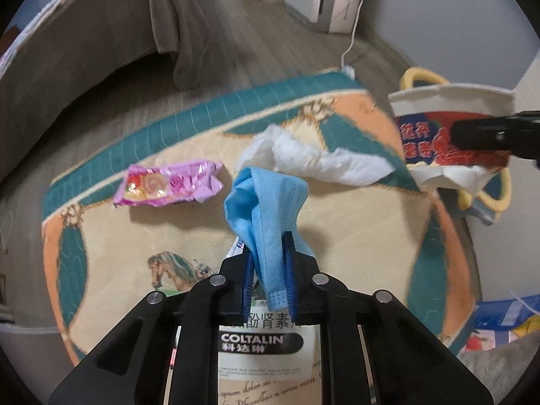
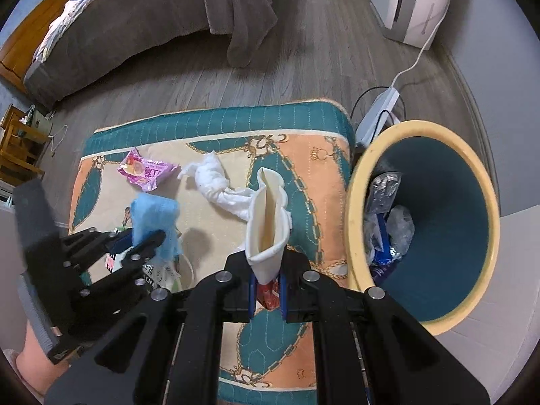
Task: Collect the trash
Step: 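Carry the paper cup and blue face mask over the bin with both tools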
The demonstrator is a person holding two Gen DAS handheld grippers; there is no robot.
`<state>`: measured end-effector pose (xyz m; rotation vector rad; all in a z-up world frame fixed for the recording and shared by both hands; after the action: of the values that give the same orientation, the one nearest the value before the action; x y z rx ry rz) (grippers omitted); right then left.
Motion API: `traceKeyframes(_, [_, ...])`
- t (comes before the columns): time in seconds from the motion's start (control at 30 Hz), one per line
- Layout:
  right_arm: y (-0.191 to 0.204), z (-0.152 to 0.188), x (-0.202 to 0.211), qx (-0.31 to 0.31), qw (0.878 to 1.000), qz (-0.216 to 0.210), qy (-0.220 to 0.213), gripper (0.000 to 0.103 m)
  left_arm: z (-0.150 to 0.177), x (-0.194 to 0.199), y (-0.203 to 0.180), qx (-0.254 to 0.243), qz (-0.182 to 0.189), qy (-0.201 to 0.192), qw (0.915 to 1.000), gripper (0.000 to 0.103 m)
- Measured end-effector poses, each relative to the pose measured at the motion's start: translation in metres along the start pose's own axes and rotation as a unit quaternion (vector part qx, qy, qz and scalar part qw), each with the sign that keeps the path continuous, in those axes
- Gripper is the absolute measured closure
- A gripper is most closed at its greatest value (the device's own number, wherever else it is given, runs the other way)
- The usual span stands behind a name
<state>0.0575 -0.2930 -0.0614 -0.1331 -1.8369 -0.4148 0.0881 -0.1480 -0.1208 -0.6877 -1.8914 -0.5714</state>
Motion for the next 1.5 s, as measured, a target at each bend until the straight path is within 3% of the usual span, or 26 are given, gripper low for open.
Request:
traceKeyframes(0.23, [-0.027,-0.003,0.017,-0.032,0.999,0.011,-0.022,0.094,-0.001,0.048,-0.019,-0.033,-0.009,-0.055,0.9979,0.086])
traceKeyframes(0.33, [-0.047,-0.009,0.021,-0.056,0.998,0.007,-0.027,0.094,-0.005,0.057,-0.040,-0.071,-0.022,-0.061,0.9954,0.086])
traceKeyframes(0.57, [-0.093,-0.017,0.024,-0.108,0.993,0.011,-0.037,0.094,-0.020,0.051,-0.099,-0.118,0.006,-0.061,0.9912,0.086])
traceKeyframes(0.83, [-0.163,-0.015,0.023,-0.178,0.983,0.019,-0.042,0.094,-0.049,0.025,-0.151,-0.105,0.061,-0.045,0.9916,0.086])
traceKeyframes(1.07, [-0.217,-0.008,0.011,-0.258,0.966,0.016,-0.031,0.094,-0.092,0.018,-0.174,-0.105,0.070,-0.049,0.9908,0.084])
traceKeyframes(1.23, [-0.222,-0.010,0.015,-0.273,0.961,0.007,-0.045,0.093,-0.125,0.018,-0.171,-0.085,0.063,-0.059,0.9926,0.084])
traceKeyframes(1.43, [-0.222,-0.017,0.029,-0.280,0.956,-0.016,-0.083,0.092,-0.145,0.030,-0.178,-0.087,0.046,-0.102,0.9899,0.072])
traceKeyframes(1.5, [-0.221,-0.019,0.033,-0.279,0.955,-0.025,-0.096,0.091,-0.144,0.030,-0.177,-0.086,0.042,-0.103,0.9901,0.062])
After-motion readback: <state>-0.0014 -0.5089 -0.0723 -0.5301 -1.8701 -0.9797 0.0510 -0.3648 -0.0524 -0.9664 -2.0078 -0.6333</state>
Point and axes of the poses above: each gripper's, at about its wrist camera, not at the fingertips, and x roughly against the way its jaws point, y to its left, z to its underside, the point moved 3 cm from there along -x, roughly the way its jaws point, and after that the axes turned 10 degrees about -x, right-handed, at the moved point
